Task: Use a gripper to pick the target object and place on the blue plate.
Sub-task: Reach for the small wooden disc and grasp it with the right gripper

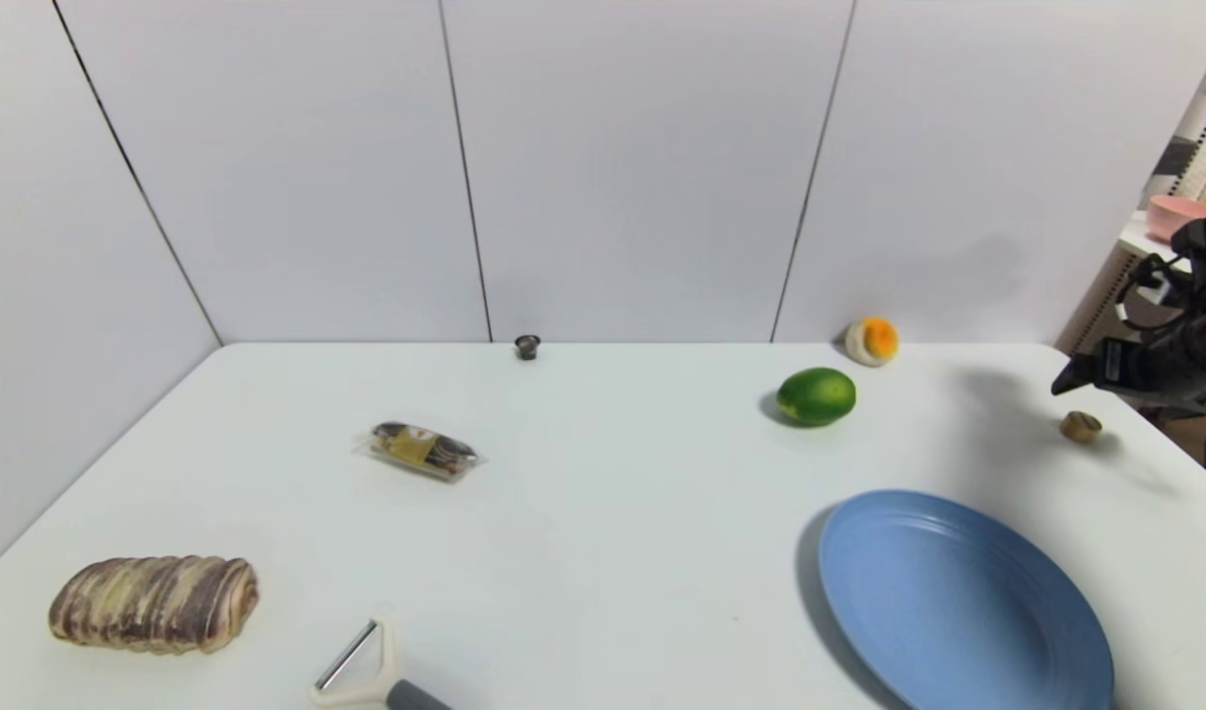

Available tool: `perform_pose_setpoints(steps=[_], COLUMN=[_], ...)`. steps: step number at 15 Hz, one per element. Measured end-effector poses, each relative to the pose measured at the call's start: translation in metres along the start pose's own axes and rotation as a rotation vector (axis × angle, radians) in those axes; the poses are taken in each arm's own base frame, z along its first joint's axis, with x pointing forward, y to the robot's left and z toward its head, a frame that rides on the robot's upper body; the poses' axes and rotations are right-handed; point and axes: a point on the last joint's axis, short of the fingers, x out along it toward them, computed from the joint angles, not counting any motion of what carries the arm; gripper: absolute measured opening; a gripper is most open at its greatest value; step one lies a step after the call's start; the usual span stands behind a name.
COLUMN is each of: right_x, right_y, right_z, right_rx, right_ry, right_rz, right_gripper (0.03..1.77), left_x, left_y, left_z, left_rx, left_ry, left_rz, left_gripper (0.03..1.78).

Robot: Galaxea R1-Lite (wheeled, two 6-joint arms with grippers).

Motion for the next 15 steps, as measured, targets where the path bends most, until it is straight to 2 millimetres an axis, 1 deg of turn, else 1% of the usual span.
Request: perform_pose_setpoints(steps=[7,13,14,15], right_x=[0.019,0.025,0.026,0.027], right_y=[0.0,0.001,0.001,0.001], right_z=[-0.004,-0.003,-0.003,-0.003], right_rx=[0.009,0.009,0.008,0.008], right_ry=[0.039,0.045,0.047,0.048], right_rz=[0.003,0.004,0.002,0.002], right_gripper=[1.69,1.69,1.62,1.43], left_x=[0.0,0.0,0.0,0.0], left_y=[0.0,0.0,0.0,0.0], left_z=[0.0,0.0,0.0,0.0], left_rx=[0.0,0.0,0.0,0.0], left_ry=[0.0,0.0,0.0,0.0], left_rz=[0.0,0.0,0.0,0.0], left_gripper=[1.69,1.69,1.69,1.69])
